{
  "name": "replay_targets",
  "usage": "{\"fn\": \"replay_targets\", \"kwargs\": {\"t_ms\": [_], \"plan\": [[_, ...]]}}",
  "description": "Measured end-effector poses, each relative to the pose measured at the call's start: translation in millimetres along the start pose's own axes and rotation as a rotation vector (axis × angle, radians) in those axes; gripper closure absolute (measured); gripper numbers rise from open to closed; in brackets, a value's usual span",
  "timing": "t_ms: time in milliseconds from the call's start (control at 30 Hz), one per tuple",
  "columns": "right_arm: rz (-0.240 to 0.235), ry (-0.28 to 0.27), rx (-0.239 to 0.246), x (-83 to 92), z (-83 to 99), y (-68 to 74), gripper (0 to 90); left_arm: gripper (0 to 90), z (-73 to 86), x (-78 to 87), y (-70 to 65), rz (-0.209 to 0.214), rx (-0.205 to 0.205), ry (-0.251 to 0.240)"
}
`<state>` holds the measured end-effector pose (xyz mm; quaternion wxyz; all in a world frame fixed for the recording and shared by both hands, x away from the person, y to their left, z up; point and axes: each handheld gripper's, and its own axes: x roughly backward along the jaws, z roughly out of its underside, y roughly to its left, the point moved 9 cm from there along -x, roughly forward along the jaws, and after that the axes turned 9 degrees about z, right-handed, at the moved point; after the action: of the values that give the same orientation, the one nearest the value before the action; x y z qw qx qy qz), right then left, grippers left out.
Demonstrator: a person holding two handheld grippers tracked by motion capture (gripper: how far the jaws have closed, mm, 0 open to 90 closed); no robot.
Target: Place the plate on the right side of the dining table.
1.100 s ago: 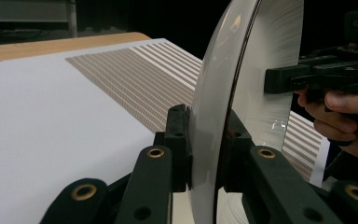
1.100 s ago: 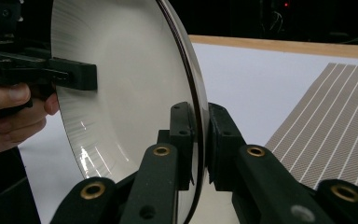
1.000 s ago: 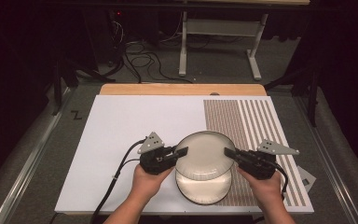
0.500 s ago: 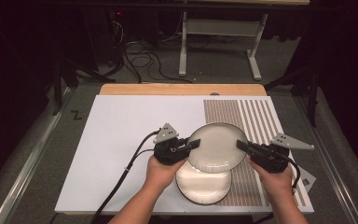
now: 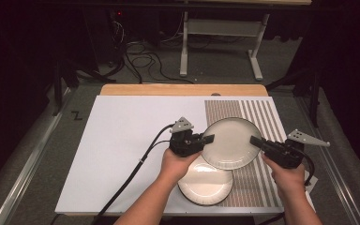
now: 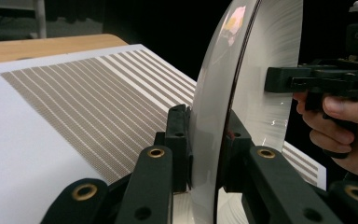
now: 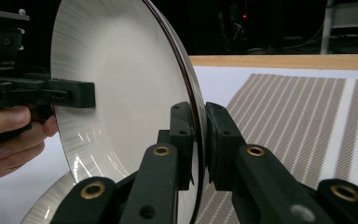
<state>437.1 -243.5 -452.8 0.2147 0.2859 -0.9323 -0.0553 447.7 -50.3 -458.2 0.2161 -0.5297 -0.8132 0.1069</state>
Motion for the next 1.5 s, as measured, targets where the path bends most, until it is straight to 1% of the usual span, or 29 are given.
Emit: {"fn": "replay_targets", "kwargs": {"t_ms": [100,133,167,200,233,267,367,400,433,500,533,633,667,733,767,800,833,867,933,1000,1100,1133,1167,1233,1267,1333,1367,1400,1500], "plan": [[0.01,0.007,-0.021,1.1,-0.9,-10.1,84.1,77.4,-1.7,-10.4,2.2,0.01,0.019,0.007],[0.014,0.01,-0.035,1.7,-1.6,-17.7,84.1,77.6,-3.5,-17.8,3.5,0.022,0.022,0.013],[0.02,0.012,-0.039,2.1,-1.8,-21.5,84.0,77.9,-4.4,-21.3,4.3,0.03,0.023,0.011],[0.02,0.012,-0.039,2.1,-1.8,-21.5,84.0,78.0,-4.4,-21.3,4.3,0.03,0.023,0.011],[0.021,0.014,-0.049,2.5,-1.9,-24.6,84.2,78.0,-4.9,-24.7,6.0,0.034,0.028,0.016],[0.033,0.02,-0.058,2.4,-1.8,-31.2,84.1,77.8,-5.3,-28.6,7.6,0.034,0.034,0.021],[0.044,0.021,-0.063,1.8,-2.1,-38.1,84.1,77.6,-8.3,-39.9,11.9,0.039,0.046,0.032],[0.056,0.021,-0.077,1.6,-3.3,-45.4,84.0,77.5,-10.9,-47.7,13.9,0.04,0.051,0.038],[0.063,0.022,-0.081,1.6,-4.0,-49.0,83.9,77.4,-10.9,-47.7,13.9,0.04,0.051,0.038],[0.072,0.025,-0.09,1.6,-4.9,-55.9,83.9,77.5,-13.1,-55.0,16.0,0.042,0.053,0.047],[0.072,0.025,-0.09,1.6,-4.9,-55.9,83.9,77.5,-13.8,-58.4,17.2,0.045,0.056,0.049],[0.077,0.031,-0.098,0.8,-3.4,-65.4,84.2,77.3,-13.2,-68.2,22.0,0.054,0.067,0.069],[0.081,0.037,-0.104,-0.8,-1.1,-71.2,84.3,77.1,-12.6,-74.4,26.0,0.052,0.076,0.079],[0.083,0.04,-0.11,-1.8,-0.4,-73.8,84.3,76.9,-12.3,-77.3,27.7,0.051,0.079,0.084],[0.088,0.04,-0.118,-3.6,0.6,-79.1,84.5,76.6,-12.0,-80.0,29.3,0.052,0.084,0.089],[0.088,0.04,-0.118,-3.6,0.6,-79.1,84.5,76.6,-11.7,-82.7,30.7,0.05,0.085,0.092],[0.087,0.04,-0.125,-4.2,1.3,-81.4,84.5,76.4,-11.5,-85.1,31.6,0.048,0.082,0.092],[0.087,0.028,-0.131,-5.0,1.5,-86.0,84.8,76.0,-11.1,-89.1,33.6,0.046,0.085,0.092],[0.086,0.027,-0.133,-5.2,2.0,-88.2,84.9,75.9,-10.5,-91.0,34.6,0.044,0.087,0.095],[0.093,0.034,-0.142,-7.1,3.7,-92.3,84.9,75.1,-9.4,-94.7,36.9,0.037,0.09,0.104],[0.104,0.045,-0.139,-8.6,6.2,-96.0,85.0,74.4,-6.3,-99.6,40.3,0.033,0.099,0.118],[0.105,0.045,-0.136,-8.5,7.4,-96.6,85.1,74.1,-3.5,-102.6,41.4,0.029,0.095,0.129],[0.11,0.047,-0.14,-8.1,9.0,-97.2,85.2,73.9,-3.5,-102.6,41.4,0.029,0.095,0.129],[0.112,0.047,-0.138,-8.1,11.0,-98.5,85.1,73.8,-0.3,-105.5,41.9,0.024,0.09,0.149],[0.114,0.056,-0.149,-8.2,16.1,-100.6,85.1,73.3,1.4,-107.1,42.3,0.019,0.086,0.159],[0.12,0.061,-0.149,-8.2,19.3,-103.2,85.1,73.1,4.4,-110.2,42.8,0.013,0.092,0.176],[0.125,0.062,-0.145,-7.9,20.4,-104.3,85.1,73.0,7.0,-113.0,42.7,0.012,0.102,0.186],[0.126,0.063,-0.147,-7.3,21.3,-104.9,85.1,72.9,7.0,-113.0,42.7,0.012,0.102,0.186],[0.129,0.066,-0.149,-6.5,23.8,-106.3,85.1,72.8,10.1,-115.8,42.0,0.008,0.092,0.215]]}}
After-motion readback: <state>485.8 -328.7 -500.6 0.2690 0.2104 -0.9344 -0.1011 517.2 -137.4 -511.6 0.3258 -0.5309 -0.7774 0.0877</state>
